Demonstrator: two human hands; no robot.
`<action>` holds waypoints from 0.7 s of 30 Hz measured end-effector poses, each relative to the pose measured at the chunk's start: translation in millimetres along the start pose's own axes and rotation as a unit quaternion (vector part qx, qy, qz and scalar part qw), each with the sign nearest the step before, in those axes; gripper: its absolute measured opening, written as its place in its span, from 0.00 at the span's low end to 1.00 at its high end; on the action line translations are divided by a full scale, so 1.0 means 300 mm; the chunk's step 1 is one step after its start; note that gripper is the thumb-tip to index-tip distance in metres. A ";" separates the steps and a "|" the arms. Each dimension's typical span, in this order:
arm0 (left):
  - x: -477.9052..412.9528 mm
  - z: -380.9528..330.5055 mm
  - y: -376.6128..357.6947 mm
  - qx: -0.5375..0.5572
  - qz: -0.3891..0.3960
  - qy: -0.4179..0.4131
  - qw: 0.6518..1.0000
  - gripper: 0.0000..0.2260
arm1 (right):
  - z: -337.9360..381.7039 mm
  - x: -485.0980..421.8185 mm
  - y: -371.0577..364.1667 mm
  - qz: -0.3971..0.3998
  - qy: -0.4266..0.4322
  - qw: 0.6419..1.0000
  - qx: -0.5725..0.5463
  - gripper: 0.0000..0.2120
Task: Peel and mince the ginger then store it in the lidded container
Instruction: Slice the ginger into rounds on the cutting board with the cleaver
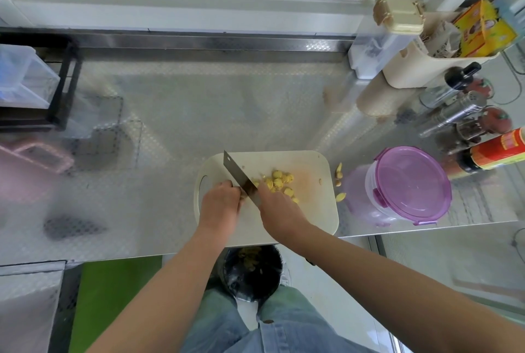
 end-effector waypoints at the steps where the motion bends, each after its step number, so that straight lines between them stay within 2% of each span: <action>1: -0.001 -0.003 -0.001 -0.006 -0.001 -0.004 1.000 0.06 | 0.003 -0.005 -0.004 -0.001 -0.001 1.000 -0.003 0.16; 3: -0.001 -0.011 -0.006 -0.024 0.008 -0.012 1.000 0.05 | 0.008 -0.016 -0.010 -0.002 -0.007 1.000 -0.006 0.14; 7: -0.004 -0.015 -0.013 -0.039 0.004 -0.012 0.999 0.14 | 0.012 -0.029 -0.020 0.000 -0.004 1.000 -0.002 0.14; 11: -0.004 -0.026 -0.008 -0.056 0.011 -0.014 0.998 0.16 | 0.008 -0.040 -0.031 -0.007 -0.002 1.000 -0.004 0.13; 18: -0.012 -0.018 -0.012 -0.074 -0.005 -0.014 0.997 0.16 | 0.012 -0.058 -0.044 -0.004 -0.013 1.000 -0.011 0.11; 21: -0.015 -0.004 -0.028 -0.076 0.016 0.002 0.997 0.10 | 0.015 -0.055 -0.037 0.006 -0.015 1.000 -0.007 0.10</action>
Point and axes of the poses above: each hand's wrist, its own x-axis away from the middle knuckle, its own y-axis out of the back of the hand, z = x × y, the point moved 8 cm from there along -x, towards the middle knuckle, and after that the axes turned 13 degrees about z, right-handed, at the moved point
